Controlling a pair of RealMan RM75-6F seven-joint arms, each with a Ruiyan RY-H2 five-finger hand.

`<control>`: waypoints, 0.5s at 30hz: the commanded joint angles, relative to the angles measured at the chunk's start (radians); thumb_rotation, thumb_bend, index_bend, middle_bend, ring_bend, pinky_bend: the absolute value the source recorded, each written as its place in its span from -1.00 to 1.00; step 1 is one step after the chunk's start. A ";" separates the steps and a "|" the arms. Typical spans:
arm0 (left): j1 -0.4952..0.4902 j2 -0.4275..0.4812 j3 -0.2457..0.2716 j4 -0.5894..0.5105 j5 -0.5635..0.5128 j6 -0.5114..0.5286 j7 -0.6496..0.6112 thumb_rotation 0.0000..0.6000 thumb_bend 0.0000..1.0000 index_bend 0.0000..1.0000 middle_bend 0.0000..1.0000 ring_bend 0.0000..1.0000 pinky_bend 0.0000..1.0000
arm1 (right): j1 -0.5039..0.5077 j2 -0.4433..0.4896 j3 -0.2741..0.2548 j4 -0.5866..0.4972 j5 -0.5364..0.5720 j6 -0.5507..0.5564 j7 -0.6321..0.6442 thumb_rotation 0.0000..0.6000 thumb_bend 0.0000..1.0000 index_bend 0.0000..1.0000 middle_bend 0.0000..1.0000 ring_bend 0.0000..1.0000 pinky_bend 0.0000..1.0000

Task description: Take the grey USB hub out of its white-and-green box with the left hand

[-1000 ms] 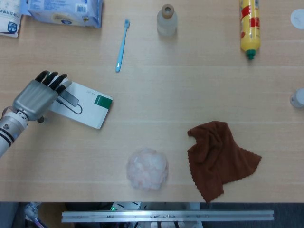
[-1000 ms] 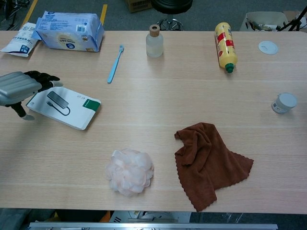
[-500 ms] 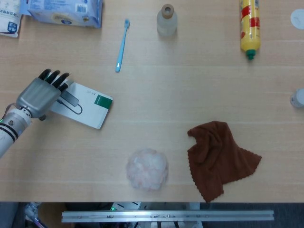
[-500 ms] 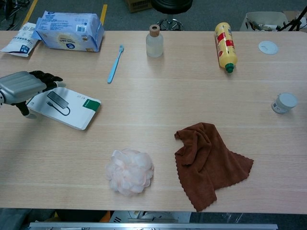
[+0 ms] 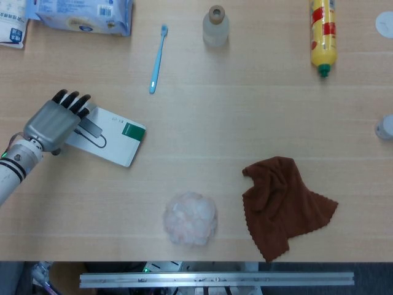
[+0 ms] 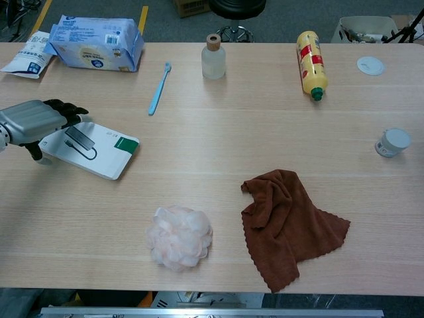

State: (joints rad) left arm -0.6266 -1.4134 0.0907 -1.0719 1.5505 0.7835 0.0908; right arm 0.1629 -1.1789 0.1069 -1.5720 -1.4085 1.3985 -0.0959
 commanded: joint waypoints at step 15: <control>-0.021 -0.043 0.011 0.046 0.001 -0.019 -0.026 1.00 -1.00 -1.00 -1.00 -1.00 -0.84 | -0.009 -0.004 -0.005 0.016 0.007 -0.002 0.019 1.00 -1.00 -0.30 -0.54 -0.86 -0.66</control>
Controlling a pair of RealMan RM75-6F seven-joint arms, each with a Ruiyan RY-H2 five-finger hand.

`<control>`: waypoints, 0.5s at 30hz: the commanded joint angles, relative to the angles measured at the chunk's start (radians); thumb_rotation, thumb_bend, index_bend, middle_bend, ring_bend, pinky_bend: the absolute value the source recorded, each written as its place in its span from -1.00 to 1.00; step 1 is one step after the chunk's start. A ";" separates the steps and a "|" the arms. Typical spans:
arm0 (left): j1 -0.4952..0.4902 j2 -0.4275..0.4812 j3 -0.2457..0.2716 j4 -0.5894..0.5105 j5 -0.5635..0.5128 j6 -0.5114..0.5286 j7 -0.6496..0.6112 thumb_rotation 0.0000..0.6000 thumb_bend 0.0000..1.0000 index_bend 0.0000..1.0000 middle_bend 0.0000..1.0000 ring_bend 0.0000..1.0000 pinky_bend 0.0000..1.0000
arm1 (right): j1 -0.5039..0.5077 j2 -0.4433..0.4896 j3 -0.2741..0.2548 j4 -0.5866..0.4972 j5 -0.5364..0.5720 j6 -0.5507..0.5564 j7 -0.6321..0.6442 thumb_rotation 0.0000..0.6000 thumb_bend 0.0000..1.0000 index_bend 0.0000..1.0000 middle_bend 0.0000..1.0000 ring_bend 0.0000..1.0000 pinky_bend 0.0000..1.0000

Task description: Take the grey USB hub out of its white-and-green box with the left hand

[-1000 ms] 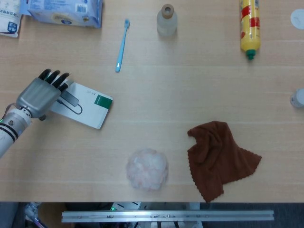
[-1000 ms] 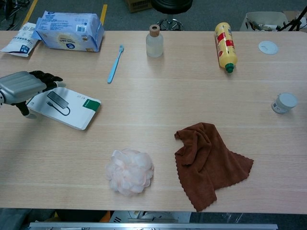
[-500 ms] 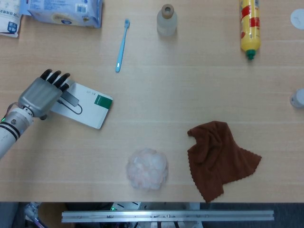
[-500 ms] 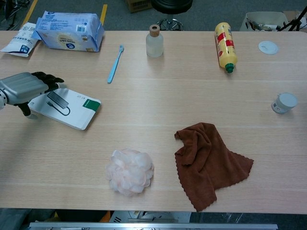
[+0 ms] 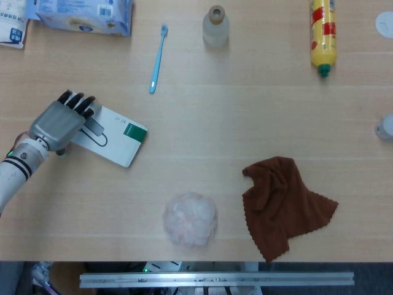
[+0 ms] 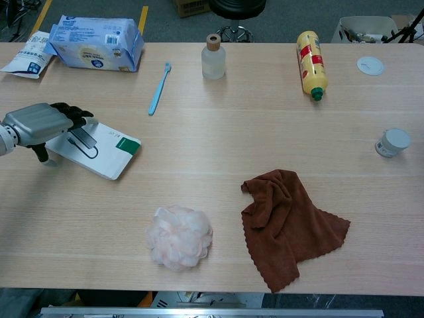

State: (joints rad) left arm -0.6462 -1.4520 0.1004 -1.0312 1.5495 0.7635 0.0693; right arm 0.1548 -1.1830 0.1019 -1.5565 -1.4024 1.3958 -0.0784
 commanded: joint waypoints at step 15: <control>-0.008 -0.007 0.002 0.002 0.017 0.042 -0.013 1.00 -1.00 -1.00 -1.00 -1.00 -0.84 | -0.003 -0.009 -0.003 0.014 -0.001 -0.003 0.010 1.00 -1.00 -0.30 -0.54 -0.86 -0.66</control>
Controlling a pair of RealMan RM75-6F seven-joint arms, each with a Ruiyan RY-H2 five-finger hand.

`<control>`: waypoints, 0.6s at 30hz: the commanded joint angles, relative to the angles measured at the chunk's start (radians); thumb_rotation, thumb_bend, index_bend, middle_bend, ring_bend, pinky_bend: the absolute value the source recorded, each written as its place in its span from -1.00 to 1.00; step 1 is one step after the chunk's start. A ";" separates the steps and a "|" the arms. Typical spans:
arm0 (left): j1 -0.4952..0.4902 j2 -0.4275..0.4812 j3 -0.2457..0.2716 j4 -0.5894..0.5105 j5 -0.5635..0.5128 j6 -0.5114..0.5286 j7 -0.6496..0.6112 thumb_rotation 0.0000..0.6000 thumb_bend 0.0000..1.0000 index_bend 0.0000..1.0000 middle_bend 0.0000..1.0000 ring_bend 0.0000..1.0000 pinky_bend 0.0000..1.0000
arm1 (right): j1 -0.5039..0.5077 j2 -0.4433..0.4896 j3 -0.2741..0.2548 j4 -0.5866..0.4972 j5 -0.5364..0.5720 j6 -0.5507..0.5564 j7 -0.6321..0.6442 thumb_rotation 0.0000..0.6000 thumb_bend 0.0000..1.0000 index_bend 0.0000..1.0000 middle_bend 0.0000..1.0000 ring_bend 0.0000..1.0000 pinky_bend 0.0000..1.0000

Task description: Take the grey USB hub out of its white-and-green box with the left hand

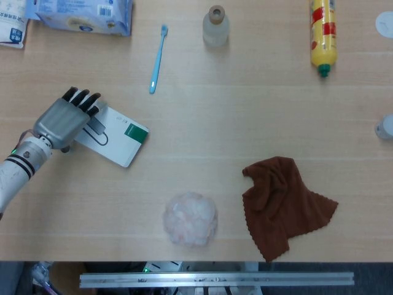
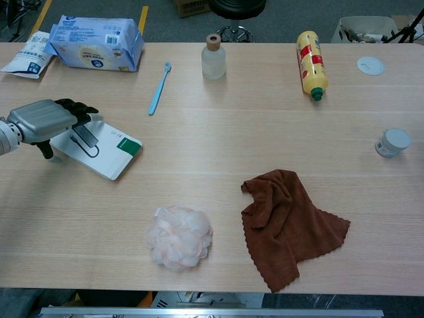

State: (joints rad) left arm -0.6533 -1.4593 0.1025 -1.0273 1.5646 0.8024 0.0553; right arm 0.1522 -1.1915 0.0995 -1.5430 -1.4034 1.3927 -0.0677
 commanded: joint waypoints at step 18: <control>-0.026 -0.019 0.007 0.011 -0.002 -0.033 0.016 1.00 -1.00 -1.00 -1.00 -1.00 -0.84 | -0.007 -0.002 -0.003 0.007 0.003 0.000 0.009 1.00 -1.00 -0.30 -0.54 -0.86 -0.66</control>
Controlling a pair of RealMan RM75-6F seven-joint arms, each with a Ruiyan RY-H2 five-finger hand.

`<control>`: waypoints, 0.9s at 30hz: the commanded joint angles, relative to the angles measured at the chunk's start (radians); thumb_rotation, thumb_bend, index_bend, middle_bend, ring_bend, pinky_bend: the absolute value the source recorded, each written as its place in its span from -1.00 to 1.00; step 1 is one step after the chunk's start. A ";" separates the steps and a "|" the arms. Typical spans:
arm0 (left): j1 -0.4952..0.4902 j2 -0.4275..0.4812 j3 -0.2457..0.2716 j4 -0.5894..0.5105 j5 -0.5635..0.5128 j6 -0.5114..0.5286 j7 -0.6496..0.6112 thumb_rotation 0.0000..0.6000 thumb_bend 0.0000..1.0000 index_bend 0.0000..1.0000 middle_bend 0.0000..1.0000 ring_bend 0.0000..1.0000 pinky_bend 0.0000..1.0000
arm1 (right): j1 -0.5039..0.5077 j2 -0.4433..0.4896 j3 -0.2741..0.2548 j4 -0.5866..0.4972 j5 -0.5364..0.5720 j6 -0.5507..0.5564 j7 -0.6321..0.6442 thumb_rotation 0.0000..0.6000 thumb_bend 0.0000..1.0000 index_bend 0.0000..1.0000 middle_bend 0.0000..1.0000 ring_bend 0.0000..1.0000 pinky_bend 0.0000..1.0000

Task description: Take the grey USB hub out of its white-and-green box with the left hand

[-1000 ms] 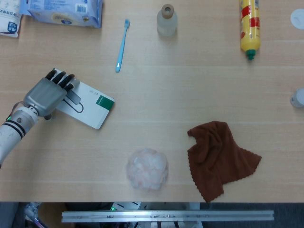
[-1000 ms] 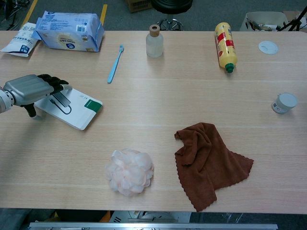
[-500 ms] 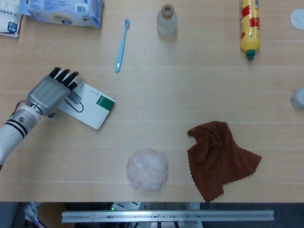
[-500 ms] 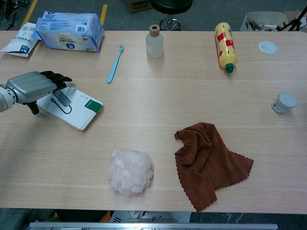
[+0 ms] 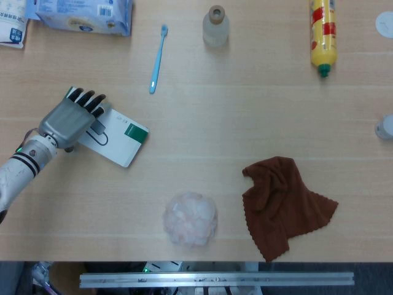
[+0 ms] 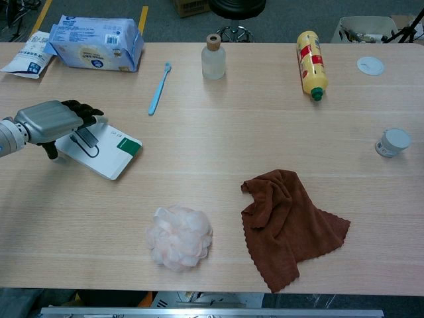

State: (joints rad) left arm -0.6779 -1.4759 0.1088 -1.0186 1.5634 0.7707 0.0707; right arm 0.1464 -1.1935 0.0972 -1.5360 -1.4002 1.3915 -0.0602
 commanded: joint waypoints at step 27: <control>-0.002 -0.026 0.006 0.037 -0.018 -0.015 0.007 1.00 -0.99 -1.00 -1.00 -1.00 -0.80 | -0.007 -0.006 -0.002 0.008 0.003 -0.002 0.009 1.00 -1.00 -0.30 -0.54 -0.86 -0.66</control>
State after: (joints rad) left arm -0.6797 -1.5019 0.1143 -0.9825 1.5456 0.7562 0.0767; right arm 0.1394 -1.1997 0.0952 -1.5279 -1.3976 1.3895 -0.0517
